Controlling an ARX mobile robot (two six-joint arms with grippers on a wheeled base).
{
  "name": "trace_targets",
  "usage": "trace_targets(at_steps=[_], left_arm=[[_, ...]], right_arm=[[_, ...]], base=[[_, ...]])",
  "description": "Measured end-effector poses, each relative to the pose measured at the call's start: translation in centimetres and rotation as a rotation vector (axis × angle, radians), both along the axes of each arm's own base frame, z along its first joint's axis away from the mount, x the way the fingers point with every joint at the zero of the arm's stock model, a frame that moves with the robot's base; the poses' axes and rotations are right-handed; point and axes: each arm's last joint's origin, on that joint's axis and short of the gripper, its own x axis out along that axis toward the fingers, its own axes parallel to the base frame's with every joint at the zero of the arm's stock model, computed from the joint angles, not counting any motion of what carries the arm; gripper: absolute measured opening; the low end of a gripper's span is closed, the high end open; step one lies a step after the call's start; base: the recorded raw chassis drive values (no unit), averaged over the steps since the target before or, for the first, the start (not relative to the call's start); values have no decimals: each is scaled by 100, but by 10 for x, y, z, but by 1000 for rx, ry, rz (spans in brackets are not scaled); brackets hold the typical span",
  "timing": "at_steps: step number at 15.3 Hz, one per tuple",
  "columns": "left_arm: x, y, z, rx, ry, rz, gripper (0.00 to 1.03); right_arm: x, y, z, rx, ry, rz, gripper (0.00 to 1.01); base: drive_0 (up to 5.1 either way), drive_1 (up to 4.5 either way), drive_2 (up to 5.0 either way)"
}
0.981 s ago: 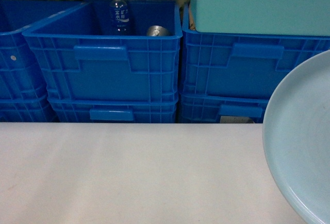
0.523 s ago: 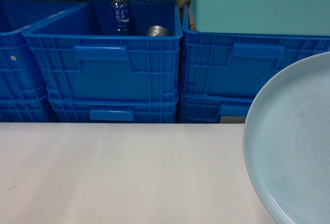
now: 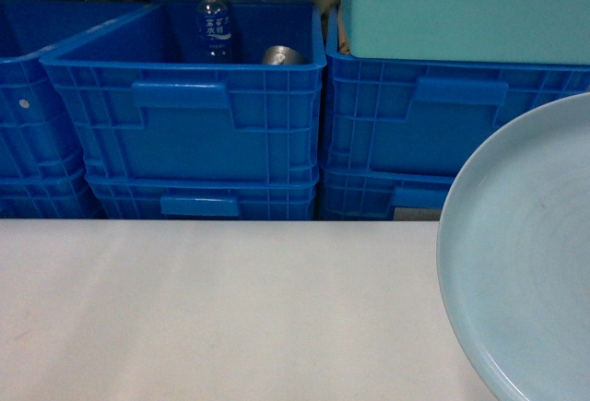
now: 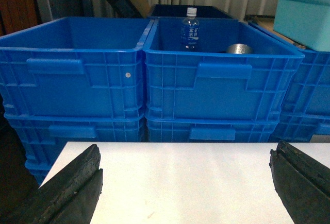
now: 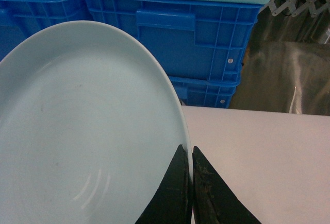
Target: Place blue tray on left shelf second layer neatly
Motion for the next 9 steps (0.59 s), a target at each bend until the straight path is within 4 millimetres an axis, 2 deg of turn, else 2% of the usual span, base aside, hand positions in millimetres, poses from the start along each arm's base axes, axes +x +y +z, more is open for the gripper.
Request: trace_targets(at_steps=[7, 9], left_arm=[[0, 0, 0, 0, 0, 0, 98], [0, 0, 0, 0, 3, 4, 98]], right_arm=[[0, 0, 0, 0, 0, 0, 2], [0, 0, 0, 0, 0, 1, 2]], base=[[0, 0, 0], [358, -498, -163]])
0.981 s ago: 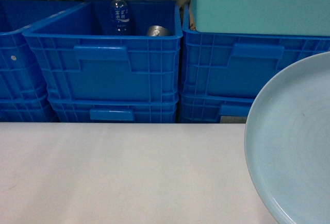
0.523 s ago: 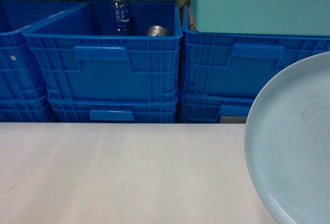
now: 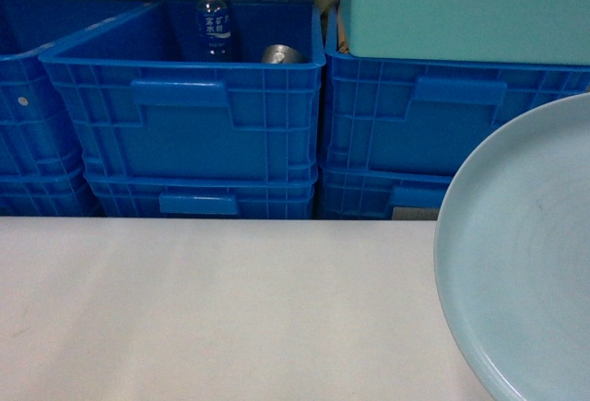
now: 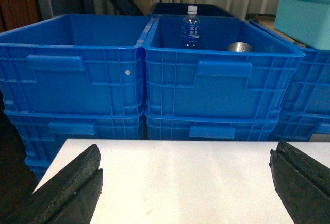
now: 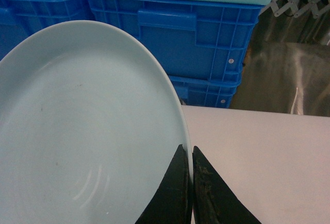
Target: Place blue tray on left shelf second layer neatly
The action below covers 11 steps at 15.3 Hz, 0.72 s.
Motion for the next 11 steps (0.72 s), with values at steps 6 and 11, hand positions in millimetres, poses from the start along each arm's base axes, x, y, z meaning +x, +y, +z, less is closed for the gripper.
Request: trace_targets(at_steps=[6, 11], left_arm=[[0, 0, 0, 0, -2, -5, 98], [0, 0, 1, 0, -5, -8, 98]], right_arm=[[0, 0, 0, -2, 1, 2, 2], [0, 0, 0, -3, -1, 3, 2]], base=[[268, -589, -239], [299, -559, -214]])
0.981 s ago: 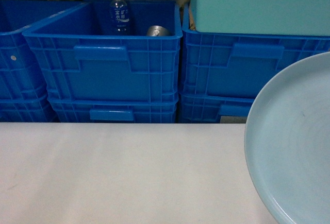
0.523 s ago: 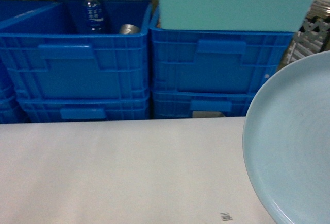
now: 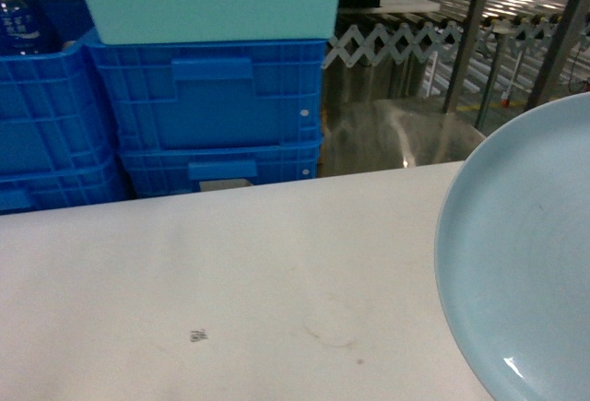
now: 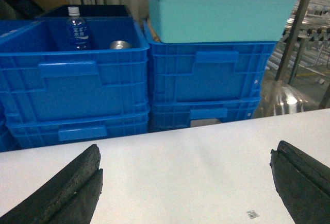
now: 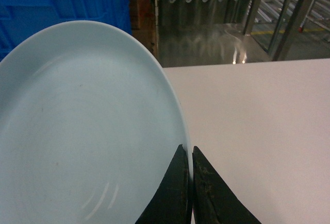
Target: Place blue tray on left shelf second layer neatly
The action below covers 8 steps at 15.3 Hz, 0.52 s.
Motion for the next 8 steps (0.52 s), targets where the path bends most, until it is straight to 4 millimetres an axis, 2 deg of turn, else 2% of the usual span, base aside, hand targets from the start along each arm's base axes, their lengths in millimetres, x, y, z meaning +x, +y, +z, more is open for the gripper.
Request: trace_targets(at_steps=[8], left_arm=[[0, 0, 0, 0, 1, 4, 98]], right_arm=[[0, 0, 0, 0, 2, -1, 2]], base=[[298, -553, -243]])
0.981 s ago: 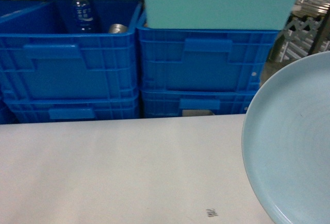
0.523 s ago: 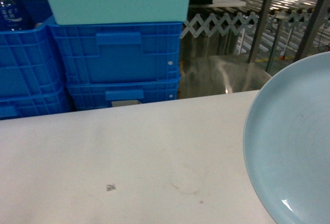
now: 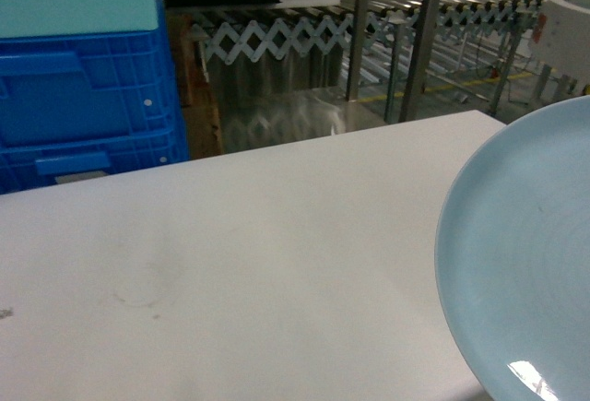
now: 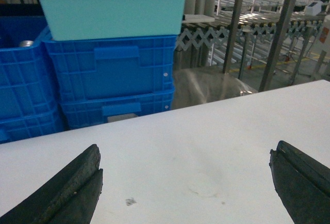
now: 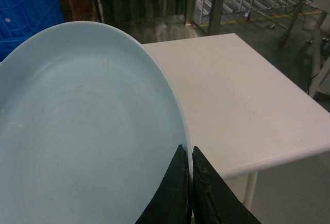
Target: Place blue tray on left shelf second layer neatly
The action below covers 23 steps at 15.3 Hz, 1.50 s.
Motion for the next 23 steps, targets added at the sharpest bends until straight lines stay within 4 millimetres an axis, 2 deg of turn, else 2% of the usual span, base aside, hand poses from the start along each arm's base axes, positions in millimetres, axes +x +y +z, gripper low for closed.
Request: trace_targets(at_steps=[23], left_arm=[[0, 0, 0, 0, 3, -2, 98]], right_arm=[[0, 0, 0, 0, 2, 0, 2]], base=[[321, -506, -282]])
